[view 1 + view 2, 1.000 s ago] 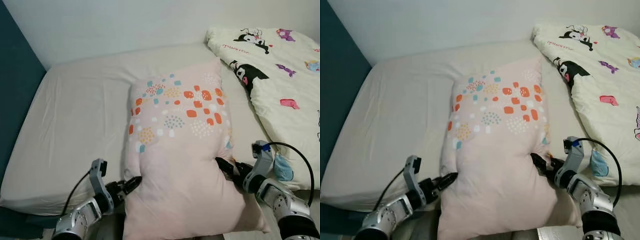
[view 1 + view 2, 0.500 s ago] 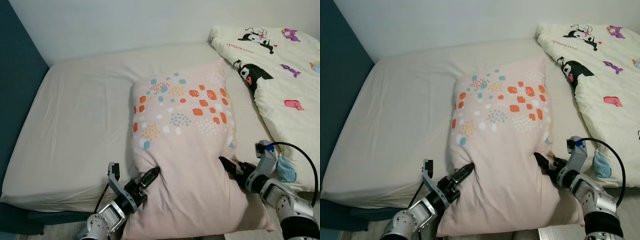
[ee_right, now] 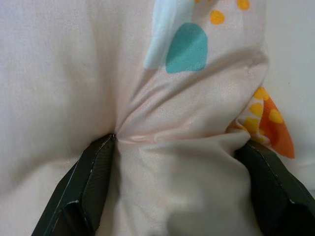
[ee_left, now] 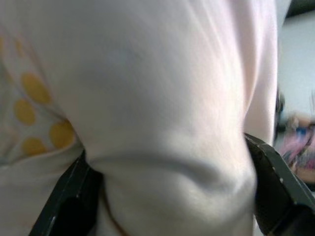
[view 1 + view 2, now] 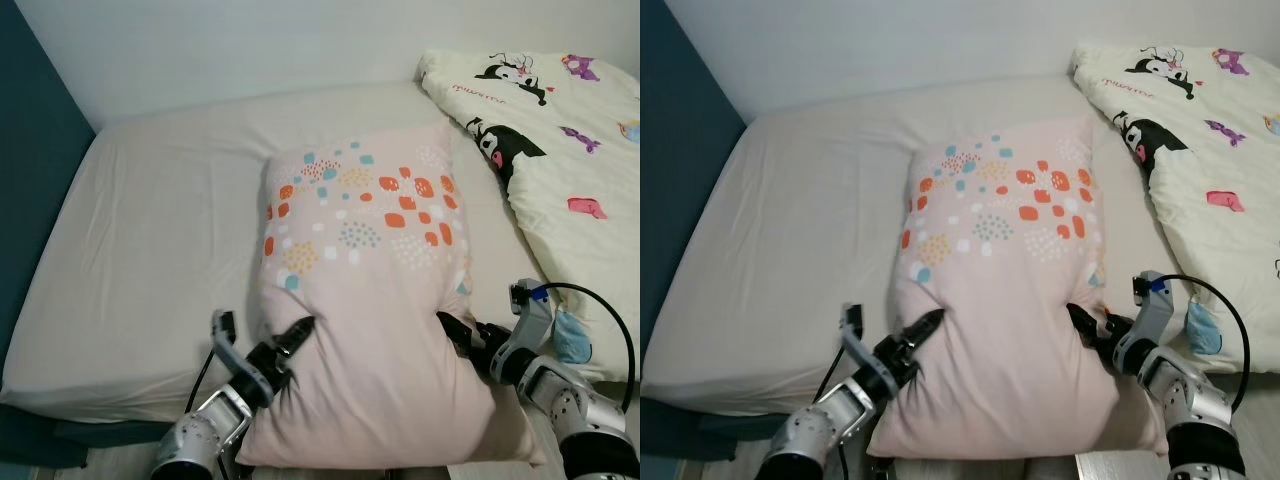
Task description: Clean up the room
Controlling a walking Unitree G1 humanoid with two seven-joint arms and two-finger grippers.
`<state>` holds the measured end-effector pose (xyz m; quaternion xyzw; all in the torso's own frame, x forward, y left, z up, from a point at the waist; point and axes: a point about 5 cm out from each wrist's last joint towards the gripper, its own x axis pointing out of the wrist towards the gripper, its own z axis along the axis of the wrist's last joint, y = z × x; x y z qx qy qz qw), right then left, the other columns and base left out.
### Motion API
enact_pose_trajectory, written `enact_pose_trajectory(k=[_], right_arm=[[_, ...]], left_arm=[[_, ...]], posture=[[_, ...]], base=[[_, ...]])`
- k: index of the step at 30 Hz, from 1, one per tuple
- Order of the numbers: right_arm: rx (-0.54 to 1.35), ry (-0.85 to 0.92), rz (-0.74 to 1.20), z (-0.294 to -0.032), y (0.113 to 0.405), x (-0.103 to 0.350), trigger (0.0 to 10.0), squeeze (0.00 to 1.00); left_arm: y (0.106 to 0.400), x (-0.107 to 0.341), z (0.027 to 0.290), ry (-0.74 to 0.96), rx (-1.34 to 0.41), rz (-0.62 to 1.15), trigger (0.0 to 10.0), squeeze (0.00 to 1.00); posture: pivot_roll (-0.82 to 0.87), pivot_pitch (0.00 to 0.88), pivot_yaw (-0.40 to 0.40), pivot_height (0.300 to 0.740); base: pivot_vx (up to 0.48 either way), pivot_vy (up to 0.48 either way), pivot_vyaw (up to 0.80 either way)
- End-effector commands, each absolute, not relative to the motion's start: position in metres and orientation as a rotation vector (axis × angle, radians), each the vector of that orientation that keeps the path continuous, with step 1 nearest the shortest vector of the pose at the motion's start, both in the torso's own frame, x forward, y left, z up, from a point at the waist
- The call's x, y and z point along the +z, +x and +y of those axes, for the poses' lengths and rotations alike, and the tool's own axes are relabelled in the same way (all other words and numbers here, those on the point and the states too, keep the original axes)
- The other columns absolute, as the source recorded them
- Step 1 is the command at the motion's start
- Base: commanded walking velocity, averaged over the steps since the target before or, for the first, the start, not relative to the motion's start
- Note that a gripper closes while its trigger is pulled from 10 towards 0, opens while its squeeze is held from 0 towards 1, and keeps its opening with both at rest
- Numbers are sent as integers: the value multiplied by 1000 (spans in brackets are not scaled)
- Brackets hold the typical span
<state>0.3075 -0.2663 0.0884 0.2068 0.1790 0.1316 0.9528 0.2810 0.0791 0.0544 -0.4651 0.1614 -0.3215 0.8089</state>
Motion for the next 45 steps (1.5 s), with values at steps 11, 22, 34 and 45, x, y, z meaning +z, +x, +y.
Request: enact_pose_trajectory(k=[11, 22, 34, 45], right_arm=[[367, 456, 420, -234, 312, 78, 10000, 0], [516, 509, 468, -190, 314, 74, 10000, 0], [553, 455, 515, -166, 314, 66, 0, 0], [573, 391, 397, -145, 331, 96, 0, 0]], left_arm=[[259, 44, 37, -873, -828, 432, 6549, 439], [268, 55, 26, -887, -791, 382, 0, 439], [271, 64, 23, -866, -806, 347, 0, 443], [282, 83, 39, -734, -747, 231, 0, 447]], posture=[[-41, 287, 49, 599], [-34, 282, 50, 599], [-29, 272, 49, 599], [-29, 201, 38, 599]], base=[[0, 0, 0], [0, 0, 0], [0, 0, 0], [0, 0, 0]])
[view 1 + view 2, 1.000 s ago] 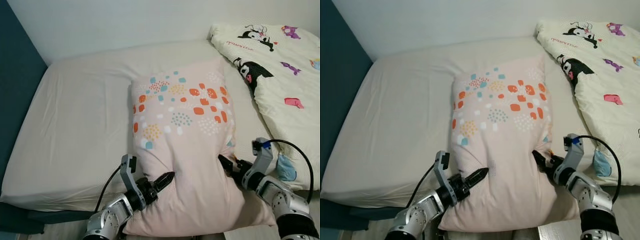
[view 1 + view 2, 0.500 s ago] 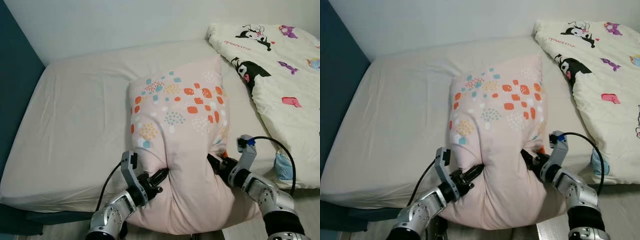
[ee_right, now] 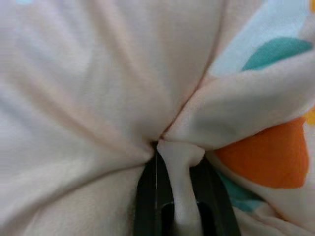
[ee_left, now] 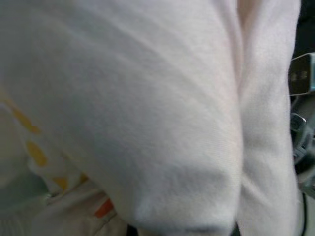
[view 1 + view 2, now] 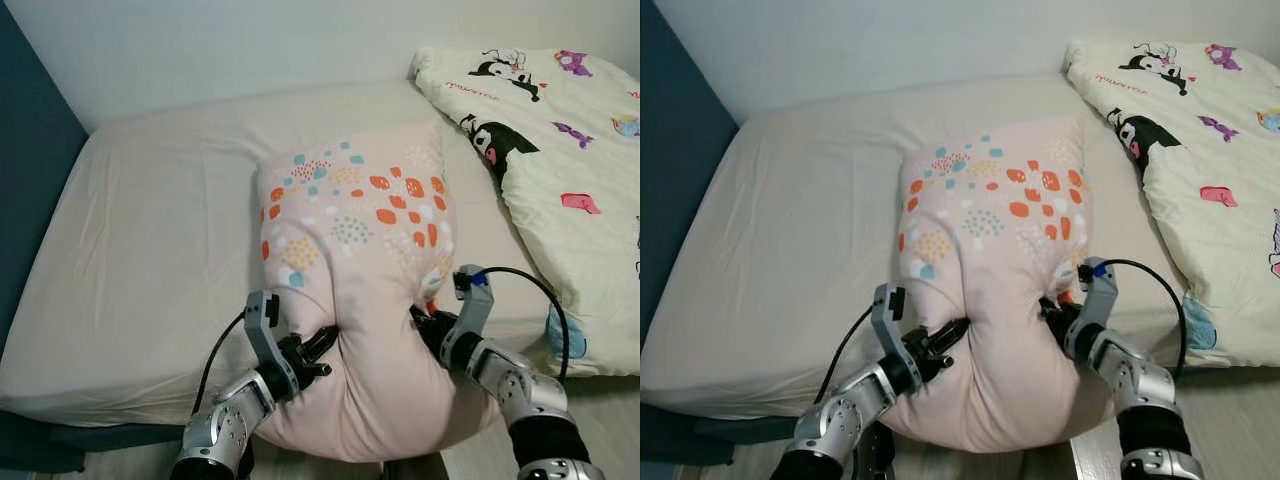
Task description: Clean up the room
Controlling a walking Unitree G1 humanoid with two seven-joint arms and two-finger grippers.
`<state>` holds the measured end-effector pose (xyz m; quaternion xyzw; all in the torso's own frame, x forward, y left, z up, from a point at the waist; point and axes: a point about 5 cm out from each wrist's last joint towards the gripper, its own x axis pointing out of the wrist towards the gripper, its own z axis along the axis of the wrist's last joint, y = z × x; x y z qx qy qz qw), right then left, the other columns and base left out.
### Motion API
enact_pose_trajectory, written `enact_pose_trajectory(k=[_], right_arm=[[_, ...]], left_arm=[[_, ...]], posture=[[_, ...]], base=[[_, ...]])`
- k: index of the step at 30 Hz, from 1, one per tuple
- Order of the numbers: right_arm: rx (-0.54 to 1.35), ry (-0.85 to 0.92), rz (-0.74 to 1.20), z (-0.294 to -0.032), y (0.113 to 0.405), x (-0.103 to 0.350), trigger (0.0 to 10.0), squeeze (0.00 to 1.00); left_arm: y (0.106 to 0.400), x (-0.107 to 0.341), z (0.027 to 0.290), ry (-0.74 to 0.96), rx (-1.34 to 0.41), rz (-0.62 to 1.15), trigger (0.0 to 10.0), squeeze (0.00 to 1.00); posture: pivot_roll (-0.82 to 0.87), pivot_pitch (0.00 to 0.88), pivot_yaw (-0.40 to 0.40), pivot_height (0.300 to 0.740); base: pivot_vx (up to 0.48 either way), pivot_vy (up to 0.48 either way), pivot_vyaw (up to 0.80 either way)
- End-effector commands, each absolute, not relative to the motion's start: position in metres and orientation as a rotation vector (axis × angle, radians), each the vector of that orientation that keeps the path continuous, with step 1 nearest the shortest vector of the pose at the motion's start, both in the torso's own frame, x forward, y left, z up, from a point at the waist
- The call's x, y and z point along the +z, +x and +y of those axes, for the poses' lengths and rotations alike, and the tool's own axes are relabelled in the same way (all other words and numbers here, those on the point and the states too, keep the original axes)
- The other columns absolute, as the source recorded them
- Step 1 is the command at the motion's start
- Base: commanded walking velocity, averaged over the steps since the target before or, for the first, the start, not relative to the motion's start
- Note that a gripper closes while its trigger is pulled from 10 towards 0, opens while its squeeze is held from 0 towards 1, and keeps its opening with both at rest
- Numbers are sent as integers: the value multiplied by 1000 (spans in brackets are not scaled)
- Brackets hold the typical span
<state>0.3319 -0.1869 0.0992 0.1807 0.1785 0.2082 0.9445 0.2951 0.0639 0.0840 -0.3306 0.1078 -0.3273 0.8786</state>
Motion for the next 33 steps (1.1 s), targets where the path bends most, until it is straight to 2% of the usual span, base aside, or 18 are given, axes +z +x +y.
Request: enact_pose_trajectory(k=[1, 6, 11, 12, 14, 15, 16, 17, 18, 23, 26, 33], right_arm=[[578, 388, 377, -142, 332, 100, 0, 0], [570, 348, 242, -130, 345, 130, 0, 0], [592, 322, 177, -124, 348, 147, 0, 0], [592, 265, 107, -118, 351, 165, 0, 0], [577, 233, 74, -116, 353, 172, 0, 0], [559, 189, 34, -115, 354, 179, 0, 0], [547, 164, 11, -114, 354, 182, 0, 0], [503, 120, -20, -114, 354, 184, 7843, 0], [458, 89, -36, -115, 355, 184, 10000, 0], [410, 64, -29, -116, 354, 175, 10000, 0], [349, -37, -57, -120, 351, 168, 10000, 0], [316, -19, -90, -121, 348, 164, 10000, 0]], left_arm=[[284, 85, 42, -720, -736, 210, 0, 447], [292, 105, 52, -691, -683, 106, 0, 443], [298, 119, 56, -676, -657, 47, 0, 439], [306, 136, 65, -647, -601, -27, 0, 416], [309, 142, 70, -612, -571, -59, 0, 408], [312, 148, 76, -558, -523, -90, 0, 306], [314, 151, 79, -523, -494, -107, 0, 306], [315, 154, 84, -472, -456, -121, 8078, 86], [317, 155, 88, -434, -405, -123, 10000, 0], [321, 156, 103, -323, -283, -129, 10000, 0], [319, 155, 115, -160, -187, -178, 10000, 0], [317, 154, 115, -165, -172, -182, 10000, 0]], posture=[[-29, 201, 38, 599], [-33, 141, 22, 599], [-33, 124, 15, 599], [-30, 103, 8, 599], [-29, 98, 7, 599], [-28, 94, 5, 599], [-27, 90, 4, 599], [-25, 84, 5, 599], [-23, 81, 4, 599], [-20, 74, 4, 599], [-17, 65, 3, 599], [-11, 58, 0, 608]], base=[[0, 0, 0], [0, 0, 0], [0, 0, 0], [0, 0, 0], [0, 0, 0], [0, 0, 0], [0, 0, 0], [0, 0, 0], [0, 0, 0], [0, 0, 0], [0, 0, 0], [0, 0, 0]])
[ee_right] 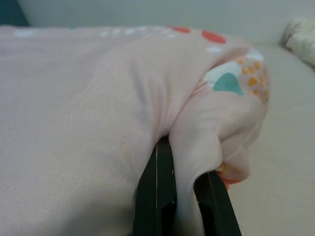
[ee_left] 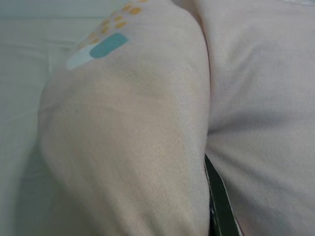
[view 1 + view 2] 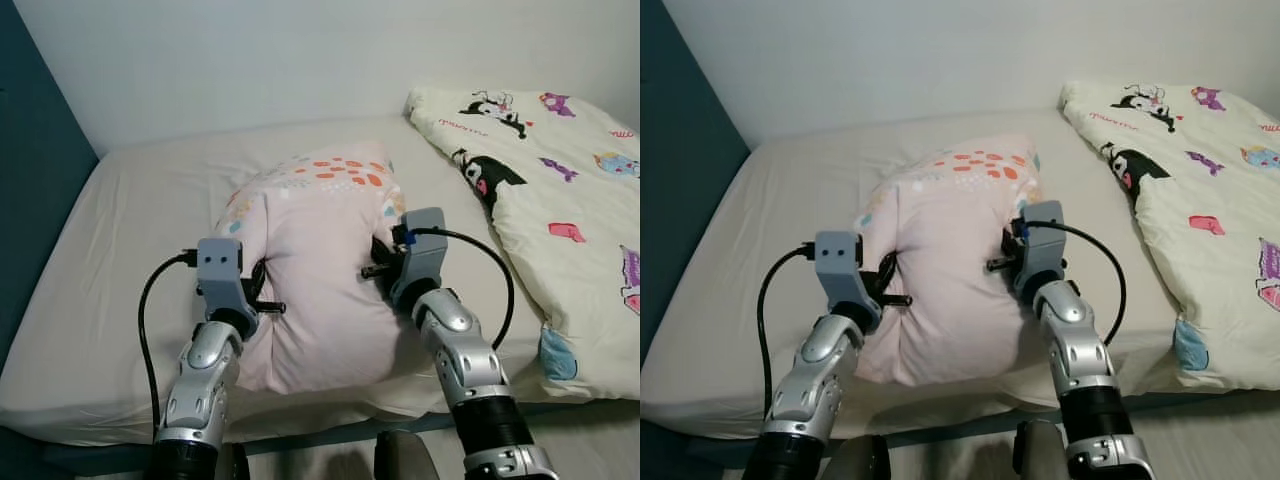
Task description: Clean up the room
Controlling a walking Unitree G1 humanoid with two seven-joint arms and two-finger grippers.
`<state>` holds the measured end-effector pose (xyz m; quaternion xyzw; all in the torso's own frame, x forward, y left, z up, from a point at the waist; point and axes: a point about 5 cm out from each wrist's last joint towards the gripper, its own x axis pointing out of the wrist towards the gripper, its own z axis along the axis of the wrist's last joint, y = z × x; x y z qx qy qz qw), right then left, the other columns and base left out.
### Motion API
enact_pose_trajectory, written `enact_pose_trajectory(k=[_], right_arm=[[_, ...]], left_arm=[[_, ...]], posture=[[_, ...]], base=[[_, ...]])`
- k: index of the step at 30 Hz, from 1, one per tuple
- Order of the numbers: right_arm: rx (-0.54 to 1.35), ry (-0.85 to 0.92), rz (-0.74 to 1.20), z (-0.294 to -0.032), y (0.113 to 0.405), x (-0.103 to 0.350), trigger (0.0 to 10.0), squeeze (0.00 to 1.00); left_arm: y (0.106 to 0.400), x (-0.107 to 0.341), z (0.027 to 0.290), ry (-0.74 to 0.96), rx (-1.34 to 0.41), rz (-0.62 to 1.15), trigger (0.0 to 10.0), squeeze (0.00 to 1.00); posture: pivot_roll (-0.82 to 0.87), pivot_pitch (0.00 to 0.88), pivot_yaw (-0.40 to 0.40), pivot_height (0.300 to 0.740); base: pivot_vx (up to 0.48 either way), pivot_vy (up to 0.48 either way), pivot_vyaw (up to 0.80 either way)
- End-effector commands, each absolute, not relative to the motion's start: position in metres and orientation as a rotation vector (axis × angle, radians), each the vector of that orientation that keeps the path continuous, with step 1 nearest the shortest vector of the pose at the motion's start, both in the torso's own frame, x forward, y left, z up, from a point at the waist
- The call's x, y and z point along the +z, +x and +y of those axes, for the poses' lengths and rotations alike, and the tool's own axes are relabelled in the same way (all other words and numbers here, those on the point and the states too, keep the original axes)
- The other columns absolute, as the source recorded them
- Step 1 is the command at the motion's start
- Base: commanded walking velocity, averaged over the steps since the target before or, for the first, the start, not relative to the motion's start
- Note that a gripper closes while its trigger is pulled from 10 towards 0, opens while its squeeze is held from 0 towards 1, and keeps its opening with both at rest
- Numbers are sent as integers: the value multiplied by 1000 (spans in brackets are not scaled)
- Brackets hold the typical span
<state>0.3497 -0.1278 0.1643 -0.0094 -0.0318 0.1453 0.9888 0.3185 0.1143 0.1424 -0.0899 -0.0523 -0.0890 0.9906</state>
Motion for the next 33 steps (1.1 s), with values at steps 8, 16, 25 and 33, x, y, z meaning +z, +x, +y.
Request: enact_pose_trajectory(k=[8, 16, 25, 33], right_arm=[[301, -9, -79, -121, 345, 158, 10000, 0], [295, -21, -76, -121, 346, 155, 10000, 0], [295, -28, -80, -122, 346, 154, 10000, 0], [275, -47, -103, -122, 344, 152, 10000, 0]], left_arm=[[315, 155, 113, -131, -166, -196, 10000, 0], [316, 156, 115, -121, -140, -206, 10000, 0], [313, 151, 117, -109, -112, -197, 10000, 0], [310, 150, 119, -117, -102, -202, 10000, 0]], posture=[[-14, 52, 3, 648], [-7, 54, 1, 693], [-5, 57, -3, 733], [-1, 63, -2, 740]], base=[[0, 0, 0], [0, 0, 0], [0, 0, 0], [0, 0, 0]])
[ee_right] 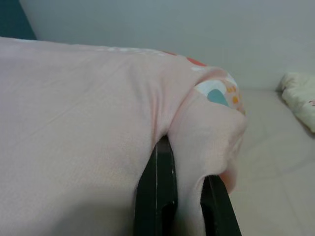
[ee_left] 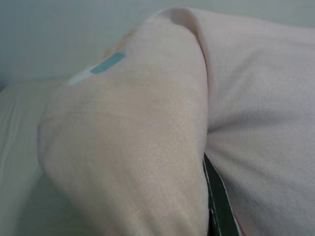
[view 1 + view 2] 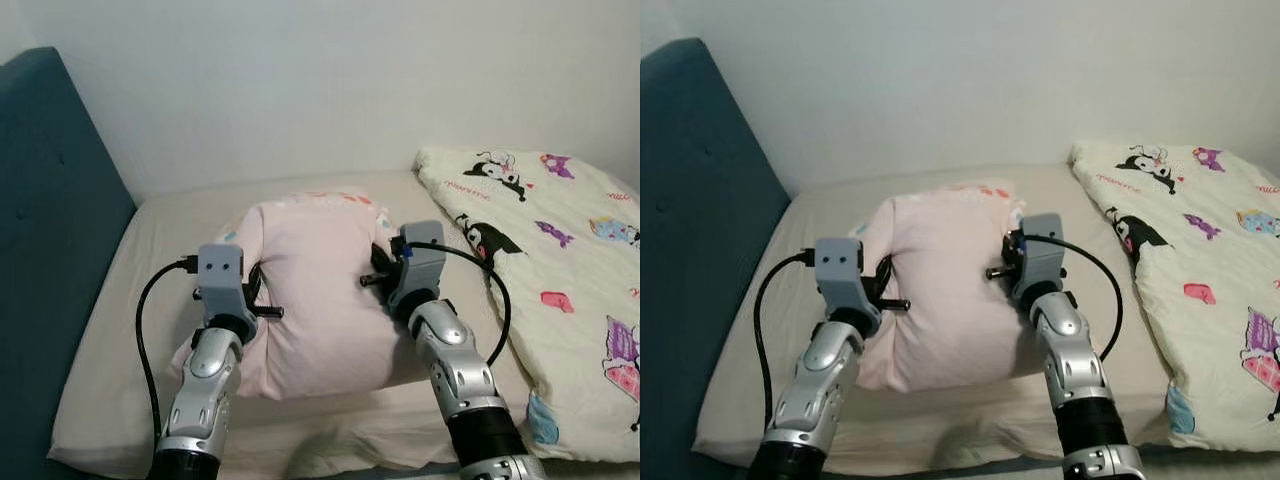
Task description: Clean up the room
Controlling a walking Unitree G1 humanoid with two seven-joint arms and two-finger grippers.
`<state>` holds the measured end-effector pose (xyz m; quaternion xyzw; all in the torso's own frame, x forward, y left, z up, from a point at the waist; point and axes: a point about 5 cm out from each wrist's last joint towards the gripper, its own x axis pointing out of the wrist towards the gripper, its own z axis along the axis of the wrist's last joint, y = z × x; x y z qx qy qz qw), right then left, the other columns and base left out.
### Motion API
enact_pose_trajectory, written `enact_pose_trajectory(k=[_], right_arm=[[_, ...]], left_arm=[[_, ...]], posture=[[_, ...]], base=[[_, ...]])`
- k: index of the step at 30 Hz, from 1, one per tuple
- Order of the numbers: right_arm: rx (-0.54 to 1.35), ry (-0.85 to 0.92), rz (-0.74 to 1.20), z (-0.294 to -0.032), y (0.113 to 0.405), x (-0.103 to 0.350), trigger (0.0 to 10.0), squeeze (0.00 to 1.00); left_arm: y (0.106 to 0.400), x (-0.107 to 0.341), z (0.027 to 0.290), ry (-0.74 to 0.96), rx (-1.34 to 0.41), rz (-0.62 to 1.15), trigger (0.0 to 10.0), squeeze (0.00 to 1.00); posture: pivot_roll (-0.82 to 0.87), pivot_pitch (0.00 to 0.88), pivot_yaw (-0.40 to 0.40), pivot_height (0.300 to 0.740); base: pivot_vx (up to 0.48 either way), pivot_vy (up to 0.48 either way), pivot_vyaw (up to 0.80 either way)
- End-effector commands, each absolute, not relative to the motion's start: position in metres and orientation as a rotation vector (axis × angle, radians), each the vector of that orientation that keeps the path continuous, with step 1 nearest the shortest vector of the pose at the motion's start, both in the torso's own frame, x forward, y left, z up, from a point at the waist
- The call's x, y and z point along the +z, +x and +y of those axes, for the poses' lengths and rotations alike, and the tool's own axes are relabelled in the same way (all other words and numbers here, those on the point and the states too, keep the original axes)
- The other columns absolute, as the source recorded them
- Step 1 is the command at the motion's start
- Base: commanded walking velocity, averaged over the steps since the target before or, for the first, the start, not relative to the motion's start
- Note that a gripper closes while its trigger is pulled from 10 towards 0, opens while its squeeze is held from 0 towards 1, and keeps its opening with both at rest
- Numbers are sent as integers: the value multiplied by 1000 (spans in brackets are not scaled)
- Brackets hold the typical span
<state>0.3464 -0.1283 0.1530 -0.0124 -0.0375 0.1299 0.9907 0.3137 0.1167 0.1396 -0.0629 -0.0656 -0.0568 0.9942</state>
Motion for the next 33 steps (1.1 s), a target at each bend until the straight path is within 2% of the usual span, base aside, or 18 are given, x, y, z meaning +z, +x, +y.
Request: enact_pose_trajectory(k=[1, 8, 33], right_arm=[[264, -58, -105, -123, 343, 150, 10000, 0], [237, -110, -107, -127, 340, 140, 10000, 0], [185, -45, -63, -141, 336, 123, 10000, 0]], left_arm=[[309, 149, 119, -112, -101, -199, 10000, 0], [304, 138, 123, -88, -88, -172, 10000, 0], [303, 129, 115, -20, -129, -125, 10000, 0]], posture=[[0, 64, -2, 740], [-1, 66, 0, 740], [-4, 73, 11, 740]], base=[[0, 0, 0], [0, 0, 0], [0, 0, 0]])
